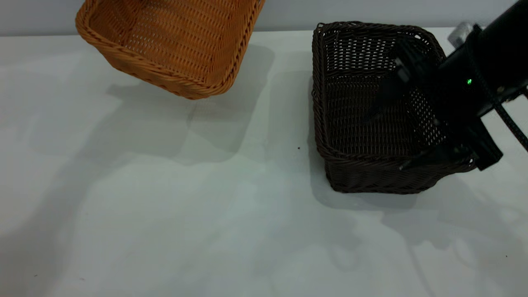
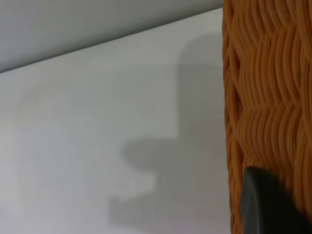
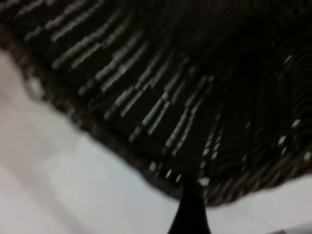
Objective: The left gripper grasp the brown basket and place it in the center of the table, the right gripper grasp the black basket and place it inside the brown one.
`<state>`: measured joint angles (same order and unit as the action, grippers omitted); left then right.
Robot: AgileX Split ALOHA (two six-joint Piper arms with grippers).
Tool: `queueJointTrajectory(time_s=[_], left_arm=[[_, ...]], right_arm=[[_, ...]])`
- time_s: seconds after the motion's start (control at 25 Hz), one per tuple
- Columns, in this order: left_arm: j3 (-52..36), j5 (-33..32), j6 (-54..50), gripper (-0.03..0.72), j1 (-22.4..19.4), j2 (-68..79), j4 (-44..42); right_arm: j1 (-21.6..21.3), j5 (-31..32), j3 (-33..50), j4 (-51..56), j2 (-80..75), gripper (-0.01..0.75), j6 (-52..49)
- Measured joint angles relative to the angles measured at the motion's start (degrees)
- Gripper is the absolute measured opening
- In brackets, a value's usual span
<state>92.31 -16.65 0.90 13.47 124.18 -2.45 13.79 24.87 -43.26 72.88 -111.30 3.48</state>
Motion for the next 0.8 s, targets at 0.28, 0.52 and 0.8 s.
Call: queueJointTrajectory(time_s=[0.28, 0.52, 0.8], left_arm=[[0.0, 1.2, 0.2, 0.083, 0.0, 0.0, 0.0], [0.0, 1.2, 0.6, 0.083, 0.0, 0.0, 0.0], [0.0, 0.5, 2.9, 0.083, 0.0, 0.0, 0.0]], right_arm=[[0.0, -1.3, -0.3, 1.6, -3.3, 0.527, 0.0], [0.0, -4.1, -0.4, 1.9, -6.3, 0.517, 0.0], [0.0, -11.2, -0.4, 2.0, -6.9, 0.395, 1.7]])
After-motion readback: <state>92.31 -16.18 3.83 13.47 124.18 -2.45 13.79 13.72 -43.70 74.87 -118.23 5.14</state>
